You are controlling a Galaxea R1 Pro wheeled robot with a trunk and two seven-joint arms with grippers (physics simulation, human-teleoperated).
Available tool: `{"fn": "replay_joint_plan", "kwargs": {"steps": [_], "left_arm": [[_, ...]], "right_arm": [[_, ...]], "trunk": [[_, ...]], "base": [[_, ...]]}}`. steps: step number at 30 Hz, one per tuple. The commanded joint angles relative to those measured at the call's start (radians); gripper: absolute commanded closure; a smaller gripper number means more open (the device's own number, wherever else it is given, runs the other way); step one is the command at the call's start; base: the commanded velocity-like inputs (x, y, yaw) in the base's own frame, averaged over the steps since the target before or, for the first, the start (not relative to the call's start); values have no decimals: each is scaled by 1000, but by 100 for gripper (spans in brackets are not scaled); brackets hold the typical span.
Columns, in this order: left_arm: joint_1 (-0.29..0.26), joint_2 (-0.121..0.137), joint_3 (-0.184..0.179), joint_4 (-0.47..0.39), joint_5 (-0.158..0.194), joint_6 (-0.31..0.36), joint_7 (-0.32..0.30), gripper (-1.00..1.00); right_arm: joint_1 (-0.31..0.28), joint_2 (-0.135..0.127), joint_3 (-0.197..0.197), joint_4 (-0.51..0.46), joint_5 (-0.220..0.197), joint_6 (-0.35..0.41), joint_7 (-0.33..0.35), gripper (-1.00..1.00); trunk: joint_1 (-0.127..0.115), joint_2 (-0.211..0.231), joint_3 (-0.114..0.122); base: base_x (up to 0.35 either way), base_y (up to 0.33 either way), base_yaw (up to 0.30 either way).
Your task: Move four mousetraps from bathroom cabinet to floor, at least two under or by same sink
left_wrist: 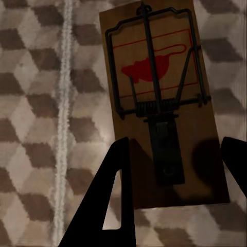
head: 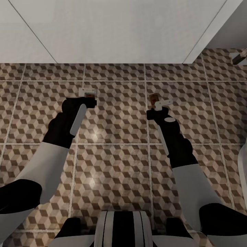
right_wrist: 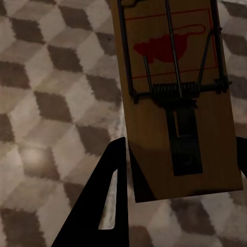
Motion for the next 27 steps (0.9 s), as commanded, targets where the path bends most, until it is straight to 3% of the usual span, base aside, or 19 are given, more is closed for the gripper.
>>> {"fn": "replay_joint_plan", "kwargs": {"steps": [1, 27], "left_arm": [[-1, 1, -2, -6, 11, 3, 9, 100], [0, 0, -11, -43, 13, 6, 11, 100]], "right_arm": [[0, 0, 2, -1, 6, 6, -3, 100], [0, -2, 1, -1, 7, 8, -3, 100]], "trunk": [[0, 0, -1], [2, -1, -1]], "base": [[0, 0, 0], [0, 0, 0]]}}
